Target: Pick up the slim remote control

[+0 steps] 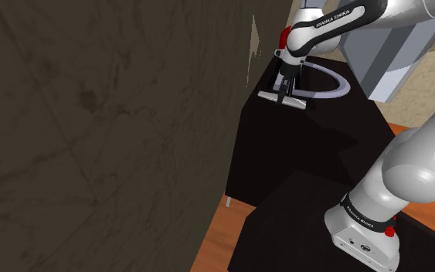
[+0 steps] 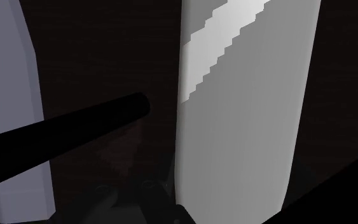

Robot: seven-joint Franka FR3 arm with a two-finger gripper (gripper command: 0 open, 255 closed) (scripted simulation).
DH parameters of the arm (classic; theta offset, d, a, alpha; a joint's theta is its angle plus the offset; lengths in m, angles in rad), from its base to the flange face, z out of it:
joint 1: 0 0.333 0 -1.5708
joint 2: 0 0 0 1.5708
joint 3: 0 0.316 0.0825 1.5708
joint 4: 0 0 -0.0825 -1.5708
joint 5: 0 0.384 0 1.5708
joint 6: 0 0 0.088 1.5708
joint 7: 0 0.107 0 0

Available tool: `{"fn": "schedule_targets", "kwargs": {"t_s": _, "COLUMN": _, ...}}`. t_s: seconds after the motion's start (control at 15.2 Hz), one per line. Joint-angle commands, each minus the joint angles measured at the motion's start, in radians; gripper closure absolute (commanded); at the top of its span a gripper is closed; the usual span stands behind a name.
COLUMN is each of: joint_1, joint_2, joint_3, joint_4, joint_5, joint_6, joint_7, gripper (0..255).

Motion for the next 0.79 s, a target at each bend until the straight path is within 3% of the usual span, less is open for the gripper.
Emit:
{"fn": "schedule_targets", "kwargs": {"t_s": 0.0, "joint_1": -0.001, "joint_2": -0.011, "joint_3": 0.001, "joint_4": 0.015, "joint_5": -0.003, "joint_6": -0.025, "joint_7": 0.001, "gripper": 255}}
{"fn": "schedule_targets", "kwargs": {"t_s": 0.73, "joint_1": 0.0, "joint_2": -0.064, "joint_3": 0.014, "joint_4": 0.116, "joint_5": -0.015, "joint_6": -0.177, "joint_7": 0.011, "gripper": 255}}
